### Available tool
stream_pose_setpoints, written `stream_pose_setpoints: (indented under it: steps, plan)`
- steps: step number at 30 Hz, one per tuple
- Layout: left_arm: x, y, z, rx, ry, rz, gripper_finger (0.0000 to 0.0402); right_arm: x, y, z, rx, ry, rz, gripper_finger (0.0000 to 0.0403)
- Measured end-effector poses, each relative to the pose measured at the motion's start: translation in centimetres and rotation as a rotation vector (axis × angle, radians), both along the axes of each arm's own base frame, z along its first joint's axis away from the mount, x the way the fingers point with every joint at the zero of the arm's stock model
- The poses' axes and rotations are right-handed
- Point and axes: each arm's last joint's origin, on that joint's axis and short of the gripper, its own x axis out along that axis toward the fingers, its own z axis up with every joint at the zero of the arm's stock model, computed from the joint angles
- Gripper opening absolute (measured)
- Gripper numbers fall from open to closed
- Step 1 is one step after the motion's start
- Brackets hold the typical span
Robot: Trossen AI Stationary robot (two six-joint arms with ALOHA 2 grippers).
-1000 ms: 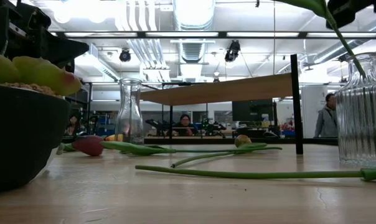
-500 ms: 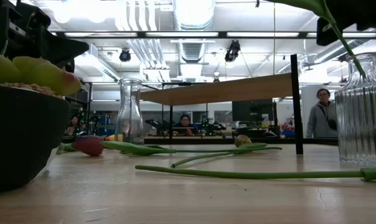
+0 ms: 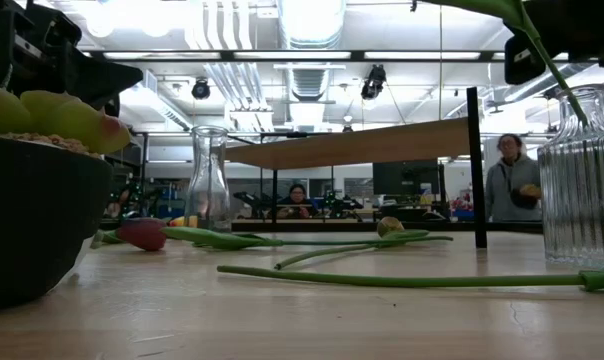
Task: Pick and place flowers into a vace then onto a shelf
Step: Put the yellow tulip into the left transparent vase
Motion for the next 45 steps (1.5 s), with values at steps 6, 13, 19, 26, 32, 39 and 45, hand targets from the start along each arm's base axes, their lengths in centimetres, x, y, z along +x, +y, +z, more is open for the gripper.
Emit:
stream_pose_setpoints:
  steps: [6, 13, 19, 26, 32, 39, 45]
  plan:
    - [0.0, 0.0, 0.1, 0.0, -0.007, 0.0, 0.0, 0.0, 0.0, -0.5, -0.032, 0.023, 0.0, 0.0063]
    - [0.0, 0.0, 0.1, 0.0, -0.007, 0.0, 0.0, 0.1, 0.0, -2.0, 0.014, 0.04, 0.004, 0.0063]
    - [0.0, 0.0, 0.1, 0.0, -0.007, 0.0, 0.0006, 0.1, 0.0, -2.8, 0.027, -0.052, 0.004, 0.0063]
    - [0.0, 0.0, 0.3, -0.023, -0.037, -0.011, 0.0117, 0.1, 0.0, -3.0, 0.058, -0.042, 0.0, 0.0063]
    - [-0.4, 0.0, 2.1, -0.011, -0.217, -0.014, 0.0217, 0.1, 0.0, -3.0, 0.057, -0.039, -0.001, 0.0063]
    - [-0.7, -0.1, 3.3, -0.031, -0.28, -0.019, 0.0235, 0.1, 0.0, -3.0, -0.007, -0.049, -0.006, 0.0063]
    - [-0.4, 0.0, 4.2, -0.178, -0.217, -0.016, 0.0235, 0.1, 0.0, -3.0, -0.036, -0.055, -0.009, 0.0063]
